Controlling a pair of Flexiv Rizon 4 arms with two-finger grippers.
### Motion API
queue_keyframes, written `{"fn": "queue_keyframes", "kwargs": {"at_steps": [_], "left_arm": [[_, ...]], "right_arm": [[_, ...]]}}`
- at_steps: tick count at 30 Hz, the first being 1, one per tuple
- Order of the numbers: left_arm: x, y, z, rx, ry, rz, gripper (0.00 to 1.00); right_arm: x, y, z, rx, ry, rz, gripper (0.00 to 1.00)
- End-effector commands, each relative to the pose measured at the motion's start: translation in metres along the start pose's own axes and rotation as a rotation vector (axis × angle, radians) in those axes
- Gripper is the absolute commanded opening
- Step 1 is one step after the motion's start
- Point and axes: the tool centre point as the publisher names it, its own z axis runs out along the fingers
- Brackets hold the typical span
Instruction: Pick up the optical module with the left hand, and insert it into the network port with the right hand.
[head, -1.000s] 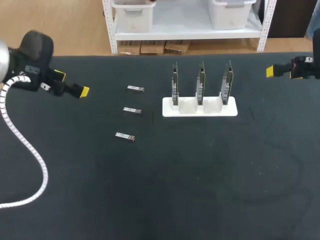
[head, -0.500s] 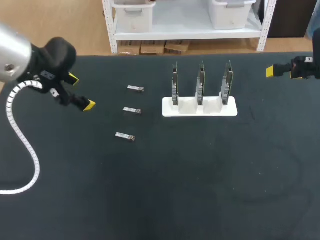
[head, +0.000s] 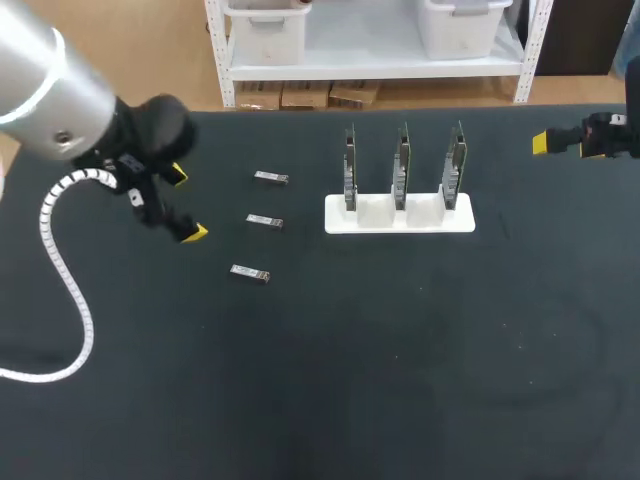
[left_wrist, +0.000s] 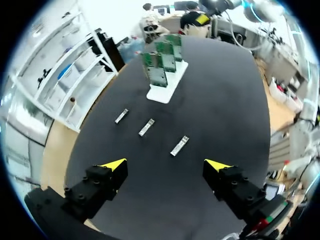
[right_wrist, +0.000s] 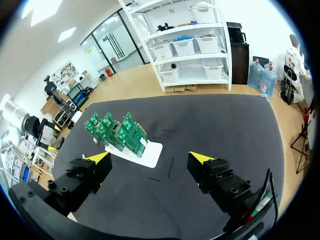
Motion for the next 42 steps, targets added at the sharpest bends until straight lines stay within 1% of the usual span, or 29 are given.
{"fn": "queue_keyframes", "kwargs": {"at_steps": [1, 4, 8, 12, 14, 39, 40, 42], "left_arm": [[-0.009, 0.003, 0.013, 0.011, 0.075, 0.057, 1.0], [-0.012, 0.003, 0.019, 0.017, 0.098, 0.09, 1.0], [-0.017, 0.002, 0.03, 0.029, 0.109, 0.128, 1.0], [-0.02, 0.001, 0.037, 0.034, 0.117, 0.133, 1.0], [-0.022, 0.002, 0.038, 0.041, 0.11, 0.115, 1.0], [-0.022, 0.002, 0.038, 0.041, 0.11, 0.115, 1.0], [-0.024, 0.001, 0.035, 0.016, 0.119, 0.144, 1.0], [-0.031, -0.003, 0.032, -0.012, 0.107, 0.187, 1.0]], "right_arm": [[0.001, 0.001, -0.001, 0.004, -0.001, 0.0, 1.0], [0.001, 0.001, -0.001, 0.004, -0.001, 0.0, 1.0], [0.001, 0.001, -0.001, 0.004, -0.001, 0.0, 1.0], [0.001, 0.001, -0.001, 0.004, -0.001, 0.0, 1.0], [0.001, 0.001, -0.001, 0.004, -0.001, 0.0, 1.0], [0.001, 0.001, -0.001, 0.004, -0.001, 0.0, 1.0], [0.001, 0.001, -0.001, 0.004, -0.001, 0.0, 1.0], [0.001, 0.001, -0.001, 0.004, -0.001, 0.0, 1.0]]}}
